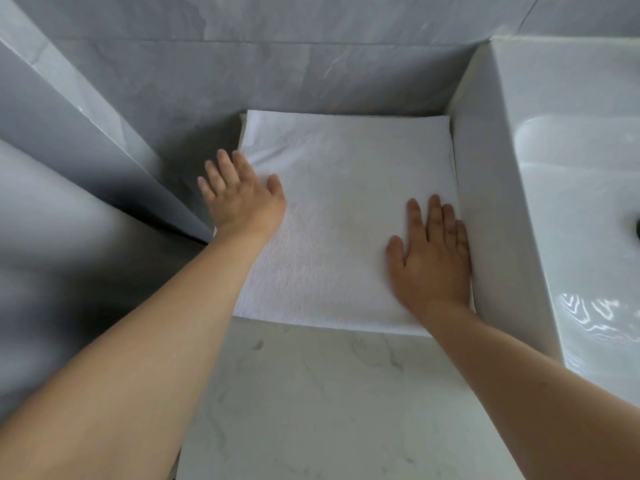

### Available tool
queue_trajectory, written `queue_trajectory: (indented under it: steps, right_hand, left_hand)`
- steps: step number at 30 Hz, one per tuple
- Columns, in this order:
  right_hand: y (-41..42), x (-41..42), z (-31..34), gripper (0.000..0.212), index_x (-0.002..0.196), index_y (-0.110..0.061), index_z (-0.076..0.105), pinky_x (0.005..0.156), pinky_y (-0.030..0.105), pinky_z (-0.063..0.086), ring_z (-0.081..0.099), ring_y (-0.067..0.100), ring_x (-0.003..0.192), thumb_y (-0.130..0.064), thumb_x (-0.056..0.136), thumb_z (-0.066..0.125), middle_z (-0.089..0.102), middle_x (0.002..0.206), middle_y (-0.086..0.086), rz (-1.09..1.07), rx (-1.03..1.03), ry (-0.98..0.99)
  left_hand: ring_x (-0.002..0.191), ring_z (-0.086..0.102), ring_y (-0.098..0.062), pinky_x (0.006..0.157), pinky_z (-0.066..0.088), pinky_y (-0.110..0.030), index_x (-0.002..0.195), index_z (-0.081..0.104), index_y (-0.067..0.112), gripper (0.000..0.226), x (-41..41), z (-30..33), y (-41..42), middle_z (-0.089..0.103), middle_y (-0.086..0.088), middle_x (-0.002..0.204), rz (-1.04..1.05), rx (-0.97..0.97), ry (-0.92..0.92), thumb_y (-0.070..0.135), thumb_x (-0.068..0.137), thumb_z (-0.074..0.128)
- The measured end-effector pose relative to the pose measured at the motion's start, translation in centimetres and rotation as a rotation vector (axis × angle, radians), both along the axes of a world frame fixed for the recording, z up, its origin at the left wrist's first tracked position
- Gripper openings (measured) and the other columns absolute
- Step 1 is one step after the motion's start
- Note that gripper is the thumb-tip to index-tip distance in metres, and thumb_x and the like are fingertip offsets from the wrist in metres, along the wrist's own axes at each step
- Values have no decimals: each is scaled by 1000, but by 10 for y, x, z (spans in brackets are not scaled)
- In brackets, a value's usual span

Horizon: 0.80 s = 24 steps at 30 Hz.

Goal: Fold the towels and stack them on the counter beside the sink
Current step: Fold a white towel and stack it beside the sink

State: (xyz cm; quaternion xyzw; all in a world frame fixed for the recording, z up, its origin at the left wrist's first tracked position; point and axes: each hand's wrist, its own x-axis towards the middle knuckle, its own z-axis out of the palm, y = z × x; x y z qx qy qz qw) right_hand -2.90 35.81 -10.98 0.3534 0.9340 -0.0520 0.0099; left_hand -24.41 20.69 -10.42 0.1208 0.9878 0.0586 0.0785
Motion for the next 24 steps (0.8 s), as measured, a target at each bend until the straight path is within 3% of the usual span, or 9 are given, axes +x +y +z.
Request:
queue_trajectory:
  steps: [2,5,9,12,14,16,18,21,24]
  right_hand:
    - [0,0,0,69,156,-19,14,122,40,2,7,28,150,-47,93,17,8,163,12,-1,-1,8]
    - [0,1,-1,68,156,-19,15,122,40,3,8,27,150,-47,94,17,9,162,13,-1,-2,10]
    - [1,1,-1,68,156,-19,13,122,40,3,6,26,150,-47,94,18,8,163,12,-3,-5,-4]
    - [0,1,0,68,156,-19,16,122,40,4,8,27,150,-46,94,19,10,162,13,-2,-12,7]
    - [1,0,0,68,155,-18,19,122,41,5,10,28,149,-46,93,21,13,162,14,-7,-13,17]
    - [1,0,1,68,155,-17,22,122,41,6,12,29,149,-46,93,23,15,161,14,-11,-24,27]
    - [1,0,1,68,154,-17,24,121,42,7,14,29,149,-45,92,25,17,161,15,-8,-37,39]
    - [2,1,-1,67,154,-18,22,121,42,6,12,29,149,-45,93,25,14,161,14,0,-37,46]
    - [1,0,-2,68,155,-18,19,121,41,4,10,28,149,-46,93,22,11,162,13,7,-26,33]
  left_hand:
    - [152,-5,-32,121,-7,-50,159,7,20,66,-14,7,27,-2,-9,166,-153,12,67,49,101,22]
    - [153,-10,-23,122,-9,-49,159,3,28,62,-33,3,55,-6,1,167,-386,4,-68,51,102,17]
    - [153,-10,-19,120,-10,-55,159,2,23,66,-46,-7,62,-7,5,167,-195,28,-34,51,101,14]
    - [152,-12,-25,119,-12,-57,159,3,13,68,-29,5,72,-8,-2,167,-113,39,-56,48,102,18]
    - [152,-9,-28,118,-15,-53,158,5,16,71,0,14,65,-5,-3,166,-338,56,-25,53,100,23]
    - [148,8,-27,120,-4,-45,155,15,25,75,40,28,35,10,-1,161,-687,152,-73,61,92,34]
    - [138,19,-26,117,10,-40,150,20,32,84,76,41,-8,19,3,151,-833,96,-190,68,77,42]
    - [147,-7,-24,120,4,-53,151,-11,39,104,101,42,-61,-12,4,158,-843,-223,-270,63,69,47]
    - [148,-22,-28,118,9,-62,147,-32,34,111,107,35,-67,-32,-2,157,-839,-333,-194,41,81,56]
